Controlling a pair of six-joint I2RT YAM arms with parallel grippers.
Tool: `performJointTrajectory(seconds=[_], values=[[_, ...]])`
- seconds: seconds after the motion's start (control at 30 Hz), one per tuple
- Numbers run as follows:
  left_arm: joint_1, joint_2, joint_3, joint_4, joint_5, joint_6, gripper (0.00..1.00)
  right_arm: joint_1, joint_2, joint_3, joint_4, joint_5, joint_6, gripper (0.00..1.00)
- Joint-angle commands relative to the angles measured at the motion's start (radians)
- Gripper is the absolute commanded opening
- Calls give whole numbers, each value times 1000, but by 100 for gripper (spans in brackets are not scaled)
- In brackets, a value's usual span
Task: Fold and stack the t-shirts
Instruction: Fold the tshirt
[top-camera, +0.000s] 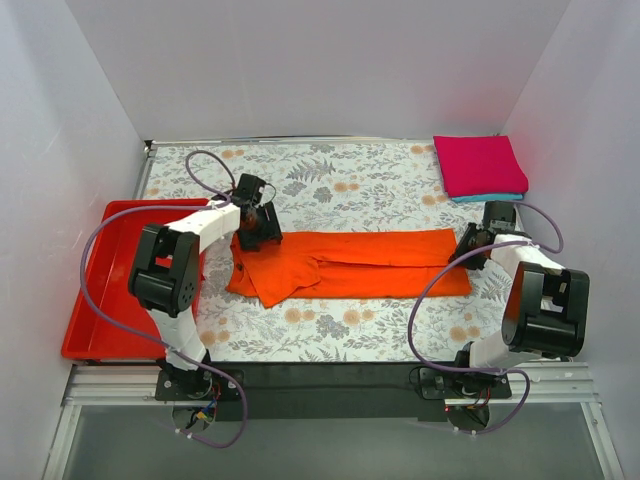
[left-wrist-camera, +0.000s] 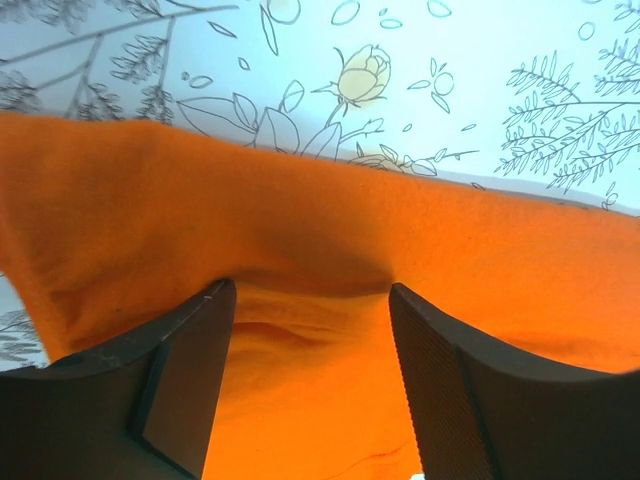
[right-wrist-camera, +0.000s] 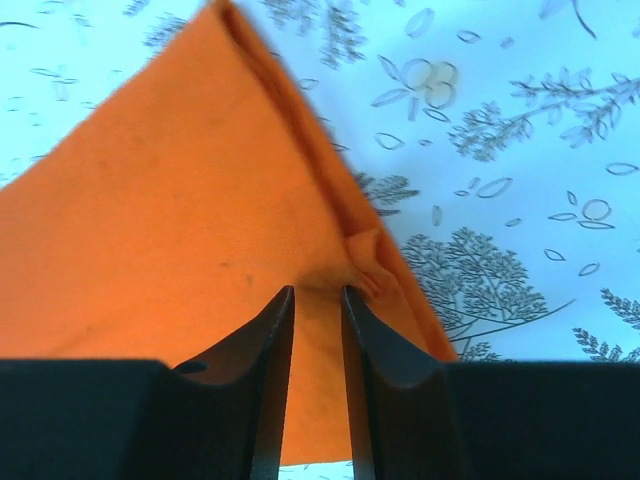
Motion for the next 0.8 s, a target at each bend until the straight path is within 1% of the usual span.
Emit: performJointTrajectory(seconds=[0.0,0.07,0.1,0.13,0.2,0.27,0.3,0.33,0.37,0.4,0.43,0.53,0.67,0.77], values=[[7,-95,31,0,-57,30,60,27,-66,76,4,-33,-30,28],[7,-161,10,-16,-69,30,64,70,-104,93,-5,-32,-54,31],[7,-184,1,-47,-72,25,64,87,-117,98,-8,-27,-62,34],[5,-204,-22,-68,-69,12,66,128,-138,101,-9,-27,-69,35],[1,-267,-54,-143,-54,-7,67,159,-151,110,-22,-12,-88,38],[-10,-315,-121,-200,-39,-33,67,266,-161,116,-37,8,-95,39],[-17,-339,-148,-248,-31,-44,66,291,-163,118,-39,16,-100,40],[-24,-394,-175,-266,-14,-54,66,336,-164,119,-39,24,-100,40],[-25,-422,-238,-282,-5,-77,65,357,-161,121,-39,25,-100,40],[-30,-450,-264,-293,-5,-88,64,375,-158,124,-39,30,-100,40],[-33,-512,-293,-294,48,-99,63,406,-146,129,-39,31,-106,40],[-39,-574,-369,-274,73,-124,61,467,-114,151,-37,27,-125,40],[-41,-571,-424,-221,107,-148,59,542,-65,176,-35,17,-135,40],[-44,-577,-487,-133,158,-226,51,582,-39,184,-29,17,-126,40]])
